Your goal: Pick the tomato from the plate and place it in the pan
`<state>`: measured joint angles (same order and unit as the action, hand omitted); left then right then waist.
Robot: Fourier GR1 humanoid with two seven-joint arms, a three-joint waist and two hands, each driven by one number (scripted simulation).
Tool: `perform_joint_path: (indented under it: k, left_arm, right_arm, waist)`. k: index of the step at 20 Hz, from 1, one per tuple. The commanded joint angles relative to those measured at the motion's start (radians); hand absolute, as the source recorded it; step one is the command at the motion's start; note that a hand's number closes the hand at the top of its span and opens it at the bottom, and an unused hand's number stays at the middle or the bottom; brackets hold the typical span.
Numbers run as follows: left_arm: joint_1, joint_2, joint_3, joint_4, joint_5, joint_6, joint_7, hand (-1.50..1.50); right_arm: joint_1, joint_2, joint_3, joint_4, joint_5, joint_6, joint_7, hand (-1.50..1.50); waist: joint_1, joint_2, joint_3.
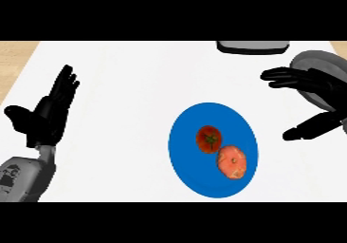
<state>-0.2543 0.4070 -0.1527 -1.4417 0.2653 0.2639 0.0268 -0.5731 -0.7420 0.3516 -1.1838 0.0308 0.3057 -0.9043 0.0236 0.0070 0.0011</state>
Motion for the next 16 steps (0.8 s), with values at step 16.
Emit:
perform_joint_path:
  k: [16]
  left_arm:
    - [0.043, -0.063, 0.044, -0.016, -0.067, -0.019, 0.001, 0.0]
  right_arm:
    - [-0.153, 0.046, 0.008, -0.313, 0.167, 0.187, 0.314, -1.5]
  waist:
    - [-0.019, -0.008, -0.002]
